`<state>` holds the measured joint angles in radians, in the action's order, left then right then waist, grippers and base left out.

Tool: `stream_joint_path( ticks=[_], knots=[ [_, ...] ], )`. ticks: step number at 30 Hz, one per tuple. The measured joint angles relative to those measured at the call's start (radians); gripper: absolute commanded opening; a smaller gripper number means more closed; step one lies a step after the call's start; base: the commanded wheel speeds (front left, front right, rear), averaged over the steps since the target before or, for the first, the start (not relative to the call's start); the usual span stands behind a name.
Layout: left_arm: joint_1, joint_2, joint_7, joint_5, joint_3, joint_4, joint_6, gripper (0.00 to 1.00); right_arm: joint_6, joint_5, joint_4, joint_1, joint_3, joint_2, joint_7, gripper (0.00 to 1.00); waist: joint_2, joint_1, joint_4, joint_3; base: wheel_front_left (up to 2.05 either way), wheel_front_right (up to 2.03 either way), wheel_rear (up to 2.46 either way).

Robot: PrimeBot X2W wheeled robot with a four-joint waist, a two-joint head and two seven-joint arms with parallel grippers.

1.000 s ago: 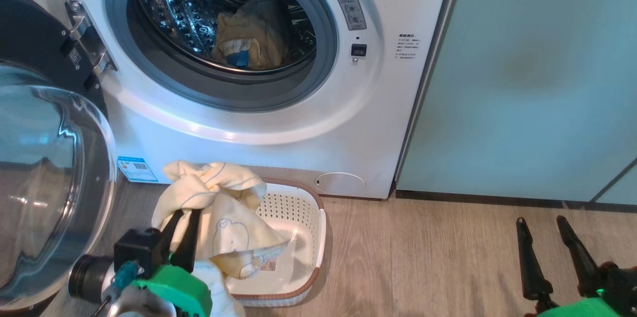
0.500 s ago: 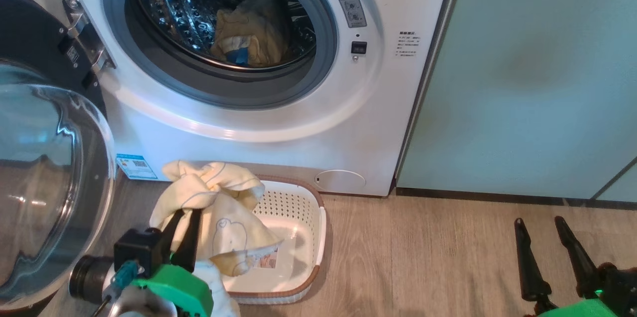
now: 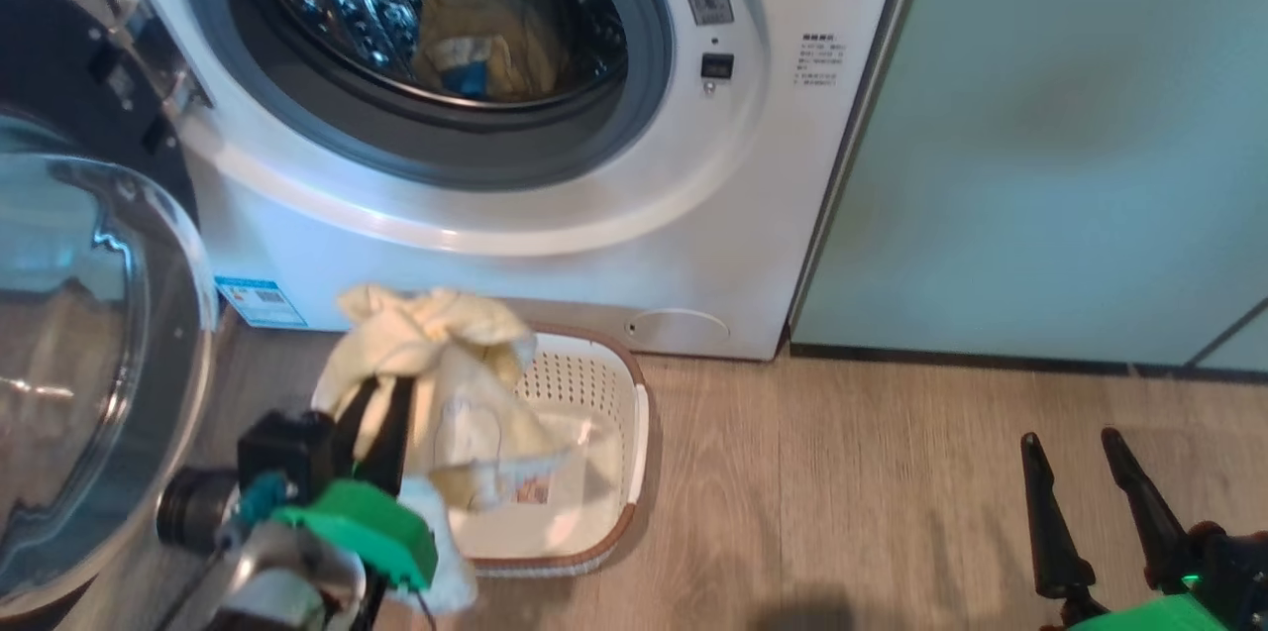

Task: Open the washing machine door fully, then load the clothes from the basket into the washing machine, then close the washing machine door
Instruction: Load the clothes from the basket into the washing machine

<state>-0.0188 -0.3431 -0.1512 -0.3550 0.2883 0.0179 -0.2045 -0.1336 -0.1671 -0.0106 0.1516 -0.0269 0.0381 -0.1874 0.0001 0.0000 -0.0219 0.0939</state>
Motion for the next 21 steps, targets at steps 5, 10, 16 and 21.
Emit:
stream_joint_path(
  ticks=[5, 10, 16, 21],
  knots=[
    [-0.092, 0.012, -0.016, -0.034, -0.019, -0.058, 0.021, 0.00, 0.000, 0.000, -0.001, -0.019, -0.003, 0.000, -0.002, 1.00, 0.0000, 0.0001, -0.012, 0.050, 0.00, 0.00, 0.00],
    [-0.223, 0.012, -0.025, -0.051, -0.040, -0.134, 0.038, 0.00, 0.000, -0.002, -0.002, -0.061, -0.003, 0.000, -0.013, 1.00, 0.0000, 0.0001, -0.029, 0.122, 0.00, 0.00, 0.00],
    [-0.413, 0.001, -0.003, -0.078, -0.081, -0.231, 0.067, 0.00, 0.000, -0.021, 0.002, -0.129, -0.007, 0.000, -0.034, 1.00, 0.0000, 0.0002, -0.057, 0.227, 0.00, 0.00, 0.00],
    [-0.568, -0.045, 0.098, -0.116, -0.096, -0.309, 0.114, 0.00, 0.000, -0.049, 0.023, -0.184, -0.019, 0.000, -0.055, 1.00, -0.0001, 0.0003, -0.088, 0.318, 0.00, 0.00, 0.00]
  ],
)
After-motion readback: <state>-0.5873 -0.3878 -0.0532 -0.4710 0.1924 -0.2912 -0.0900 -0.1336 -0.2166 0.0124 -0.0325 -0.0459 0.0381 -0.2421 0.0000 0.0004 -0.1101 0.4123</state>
